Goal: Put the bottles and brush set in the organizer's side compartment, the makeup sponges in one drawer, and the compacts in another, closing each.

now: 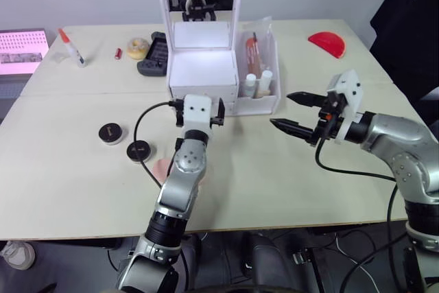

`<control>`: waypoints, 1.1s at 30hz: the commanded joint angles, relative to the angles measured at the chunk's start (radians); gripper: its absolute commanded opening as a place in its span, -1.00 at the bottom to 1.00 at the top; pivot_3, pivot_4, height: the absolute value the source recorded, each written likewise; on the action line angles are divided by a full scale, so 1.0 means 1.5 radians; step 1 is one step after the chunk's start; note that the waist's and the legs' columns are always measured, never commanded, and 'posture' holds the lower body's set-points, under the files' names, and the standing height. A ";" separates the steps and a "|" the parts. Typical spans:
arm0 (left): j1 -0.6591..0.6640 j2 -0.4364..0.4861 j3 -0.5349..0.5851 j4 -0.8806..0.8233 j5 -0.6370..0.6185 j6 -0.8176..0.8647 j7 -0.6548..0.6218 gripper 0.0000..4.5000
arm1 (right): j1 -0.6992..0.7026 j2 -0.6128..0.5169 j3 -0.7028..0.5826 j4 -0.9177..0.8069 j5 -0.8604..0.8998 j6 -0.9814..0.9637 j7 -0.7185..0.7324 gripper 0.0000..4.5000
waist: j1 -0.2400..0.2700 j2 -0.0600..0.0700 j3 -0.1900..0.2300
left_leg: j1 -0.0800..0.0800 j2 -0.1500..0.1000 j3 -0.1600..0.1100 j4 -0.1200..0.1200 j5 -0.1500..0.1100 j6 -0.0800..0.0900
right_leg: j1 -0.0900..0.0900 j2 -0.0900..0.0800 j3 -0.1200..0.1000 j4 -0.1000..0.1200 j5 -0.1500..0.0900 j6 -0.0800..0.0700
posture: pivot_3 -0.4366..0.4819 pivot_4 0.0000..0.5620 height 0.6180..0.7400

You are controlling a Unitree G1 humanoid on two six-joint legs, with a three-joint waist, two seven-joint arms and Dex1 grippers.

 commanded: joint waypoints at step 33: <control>0.103 0.091 -0.098 -0.169 0.055 -0.011 -0.181 -0.88 | -0.004 -0.006 -0.030 -0.028 0.014 -0.002 0.007 1.00 | 0.015 0.000 0.000 | 0.000 0.000 0.000 0.000 0.000 0.000 | 0.000 0.000 0.000 0.000 0.000 0.000 | -0.05 -0.47 0.95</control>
